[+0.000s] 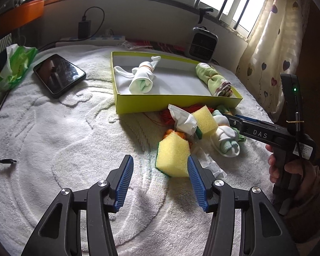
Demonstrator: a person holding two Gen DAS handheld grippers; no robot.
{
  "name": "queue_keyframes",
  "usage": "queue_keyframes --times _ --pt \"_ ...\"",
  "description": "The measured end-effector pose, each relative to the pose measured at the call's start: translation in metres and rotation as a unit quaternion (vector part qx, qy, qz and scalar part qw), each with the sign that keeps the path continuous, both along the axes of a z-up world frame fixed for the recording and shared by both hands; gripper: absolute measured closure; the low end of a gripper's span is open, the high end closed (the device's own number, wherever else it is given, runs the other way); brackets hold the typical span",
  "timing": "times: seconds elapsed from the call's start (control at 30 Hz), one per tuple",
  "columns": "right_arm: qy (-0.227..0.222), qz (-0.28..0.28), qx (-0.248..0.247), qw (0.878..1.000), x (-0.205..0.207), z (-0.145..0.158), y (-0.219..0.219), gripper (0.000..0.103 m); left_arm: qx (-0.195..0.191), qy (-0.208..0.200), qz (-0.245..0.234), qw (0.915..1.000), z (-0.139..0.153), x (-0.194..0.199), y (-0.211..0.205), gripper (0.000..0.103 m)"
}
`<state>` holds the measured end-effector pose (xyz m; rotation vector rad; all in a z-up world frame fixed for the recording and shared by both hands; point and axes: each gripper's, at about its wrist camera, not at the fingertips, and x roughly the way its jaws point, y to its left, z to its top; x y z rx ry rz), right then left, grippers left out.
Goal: Organize soft objects
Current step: 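Grasp the green cloth bundle with the right tool while the left tool approaches the yellow sponge, then grasp the yellow sponge with the left tool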
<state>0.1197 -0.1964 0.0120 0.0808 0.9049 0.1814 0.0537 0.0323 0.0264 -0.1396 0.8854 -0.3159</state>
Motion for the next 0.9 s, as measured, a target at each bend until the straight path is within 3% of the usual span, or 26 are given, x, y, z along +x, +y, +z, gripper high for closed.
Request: queue_keyframes --times 0.23,0.47,0.53,0.9 --pt "0.001 -0.005 -0.009 1.000 0.002 -0.002 -0.005 0.052 0.016 -0.002 0.001 0.9999 0.000 -0.001 -0.006 0.051" --pt "-0.001 -0.007 -0.026 1.000 -0.003 -0.001 -0.007 0.077 0.028 0.013 0.004 0.9995 -0.009 0.003 -0.013 0.051" --pt "0.000 -0.010 -0.021 1.000 -0.005 -0.001 -0.012 0.080 0.040 0.012 0.007 0.9991 -0.010 0.005 -0.016 0.051" --pt "-0.006 -0.034 -0.014 0.999 -0.021 0.001 -0.035 0.081 0.077 0.006 0.023 0.9968 -0.017 0.016 -0.019 0.051"
